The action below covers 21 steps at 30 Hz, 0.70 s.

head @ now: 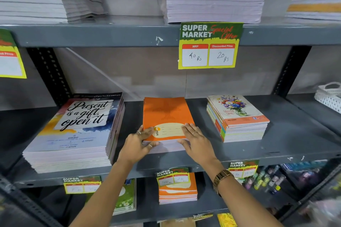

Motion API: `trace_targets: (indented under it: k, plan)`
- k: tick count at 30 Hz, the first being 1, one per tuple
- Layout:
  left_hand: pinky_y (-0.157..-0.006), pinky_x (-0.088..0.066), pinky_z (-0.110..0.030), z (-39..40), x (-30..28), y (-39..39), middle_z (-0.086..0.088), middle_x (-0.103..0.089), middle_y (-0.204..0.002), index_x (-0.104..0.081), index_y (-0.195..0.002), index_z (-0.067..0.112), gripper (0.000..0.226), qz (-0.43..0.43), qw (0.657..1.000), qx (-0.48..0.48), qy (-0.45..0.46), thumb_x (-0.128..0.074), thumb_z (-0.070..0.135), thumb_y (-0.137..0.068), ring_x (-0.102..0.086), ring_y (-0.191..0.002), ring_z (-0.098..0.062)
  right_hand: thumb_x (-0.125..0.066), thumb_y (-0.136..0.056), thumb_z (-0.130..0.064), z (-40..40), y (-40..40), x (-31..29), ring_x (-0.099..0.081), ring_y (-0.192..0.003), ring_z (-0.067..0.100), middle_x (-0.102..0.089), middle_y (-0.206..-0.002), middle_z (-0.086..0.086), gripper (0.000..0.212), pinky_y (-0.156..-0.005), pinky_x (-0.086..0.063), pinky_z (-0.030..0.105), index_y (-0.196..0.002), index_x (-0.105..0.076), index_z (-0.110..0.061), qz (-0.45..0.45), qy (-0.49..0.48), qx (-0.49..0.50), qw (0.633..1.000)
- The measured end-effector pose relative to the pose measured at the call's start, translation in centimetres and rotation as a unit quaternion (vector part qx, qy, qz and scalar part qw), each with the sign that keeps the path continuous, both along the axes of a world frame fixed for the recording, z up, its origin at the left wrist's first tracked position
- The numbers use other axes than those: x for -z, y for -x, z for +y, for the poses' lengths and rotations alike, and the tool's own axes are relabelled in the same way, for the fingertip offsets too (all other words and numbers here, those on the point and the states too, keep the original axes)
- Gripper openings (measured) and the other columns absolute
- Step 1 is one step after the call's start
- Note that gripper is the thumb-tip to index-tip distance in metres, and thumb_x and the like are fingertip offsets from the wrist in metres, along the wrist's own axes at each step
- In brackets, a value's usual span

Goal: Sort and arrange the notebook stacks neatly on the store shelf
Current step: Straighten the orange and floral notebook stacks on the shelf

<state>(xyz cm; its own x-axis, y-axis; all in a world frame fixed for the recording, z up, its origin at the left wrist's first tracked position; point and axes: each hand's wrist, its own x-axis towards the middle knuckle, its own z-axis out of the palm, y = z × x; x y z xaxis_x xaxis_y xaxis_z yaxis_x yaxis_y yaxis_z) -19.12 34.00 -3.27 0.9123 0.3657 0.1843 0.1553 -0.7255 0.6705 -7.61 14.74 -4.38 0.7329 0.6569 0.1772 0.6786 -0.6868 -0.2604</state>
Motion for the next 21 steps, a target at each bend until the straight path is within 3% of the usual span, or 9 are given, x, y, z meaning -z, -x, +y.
trace_targets:
  k: [4, 6, 8, 10, 12, 14, 16, 21]
  plan:
    - [-0.109, -0.035, -0.047, -0.4, 0.4, 0.3, 0.001, -0.042, -0.146, -0.043, -0.134, 0.022, 0.056, 0.011, 0.995, 0.000, -0.096, -0.058, 0.041, -0.084, -0.024, -0.141, -0.022, -0.010, -0.084, -0.065, 0.0, -0.1, 0.7, -0.011, -0.147, 0.018, -0.020, -0.158, -0.003, 0.078, -0.115, -0.027, 0.036, -0.148, -0.020, -0.023, 0.003, 0.000, 0.001, 1.000]
    - [-0.107, -0.038, -0.046, -0.7, 0.3, 0.6, 0.002, -0.037, -0.149, -0.036, -0.138, 0.025, 0.061, 0.034, 0.987, -0.002, -0.155, -0.042, 0.054, -0.085, -0.021, -0.142, -0.022, -0.015, -0.090, -0.060, 0.0, -0.2, 0.7, -0.009, -0.147, 0.018, -0.018, -0.159, -0.002, 0.070, -0.117, -0.020, 0.036, -0.149, -0.017, -0.022, -0.008, 0.010, -0.005, 1.000]
    - [-0.102, -0.044, -0.046, -1.2, 0.1, 0.8, -0.001, -0.039, -0.147, -0.038, -0.138, 0.021, 0.078, 0.036, 0.975, -0.007, -0.221, -0.015, 0.068, -0.081, -0.026, -0.140, -0.027, 0.004, -0.083, -0.065, -0.3, -0.2, 0.4, -0.009, -0.148, 0.019, -0.017, -0.159, 0.000, 0.082, -0.118, -0.002, 0.036, -0.149, -0.016, -0.021, -0.032, 0.029, -0.021, 0.999]
    - [-0.091, -0.051, -0.046, -1.9, -0.4, 0.8, -0.009, -0.058, -0.132, -0.052, -0.127, 0.011, 0.087, 0.047, 0.952, 0.007, -0.303, 0.001, 0.066, -0.085, -0.045, -0.128, -0.034, 0.015, -0.077, -0.064, -1.0, -0.2, 0.1, -0.012, -0.147, 0.020, -0.020, -0.158, 0.003, 0.092, -0.114, 0.010, 0.038, -0.149, -0.019, -0.018, -0.062, 0.029, -0.028, 0.997]
    - [-0.093, -0.051, -0.039, -3.0, -0.8, 0.5, -0.011, -0.068, -0.118, -0.062, -0.116, 0.006, 0.083, 0.048, 0.939, 0.001, -0.341, 0.000, 0.055, -0.092, -0.058, -0.116, -0.033, -0.007, -0.092, -0.056, -2.1, -0.3, -0.3, -0.024, -0.144, 0.025, -0.031, -0.154, 0.008, 0.072, -0.113, 0.003, 0.044, -0.145, -0.030, -0.013, -0.100, -0.002, -0.010, 0.995]
    - [-0.113, -0.020, -0.027, -4.5, -1.4, -0.2, -0.013, -0.064, -0.122, -0.058, -0.119, 0.004, 0.078, 0.043, 0.942, 0.015, -0.333, -0.001, 0.051, -0.094, -0.057, -0.116, -0.033, -0.046, -0.095, -0.039, -3.6, -0.8, -0.5, -0.038, -0.137, 0.029, -0.044, -0.146, 0.012, 0.053, -0.111, -0.011, 0.049, -0.138, -0.044, -0.008, -0.148, -0.039, 0.023, 0.988]
    - [-0.114, 0.001, -0.028, -5.8, -1.8, -1.3, -0.016, -0.059, -0.128, -0.054, -0.123, 0.003, 0.074, 0.020, 0.942, 0.018, -0.334, -0.003, 0.048, -0.095, -0.054, -0.119, -0.035, -0.059, -0.090, -0.030, -5.0, -1.7, -0.7, -0.040, -0.135, 0.030, -0.046, -0.144, 0.013, 0.054, -0.111, -0.016, 0.047, -0.136, -0.046, -0.005, -0.164, -0.059, 0.057, 0.983]
    - [-0.115, -0.017, -0.035, -9.9, -2.7, -4.9, -0.014, -0.060, -0.127, -0.056, -0.122, 0.004, 0.072, -0.010, 0.936, 0.036, -0.350, -0.002, 0.044, -0.096, -0.054, -0.120, -0.032, -0.052, -0.094, -0.027, -9.6, -4.7, -1.1, -0.030, -0.141, 0.027, -0.037, -0.150, 0.013, 0.055, -0.117, -0.010, 0.037, -0.141, -0.036, -0.003, -0.154, -0.073, 0.113, 0.979]
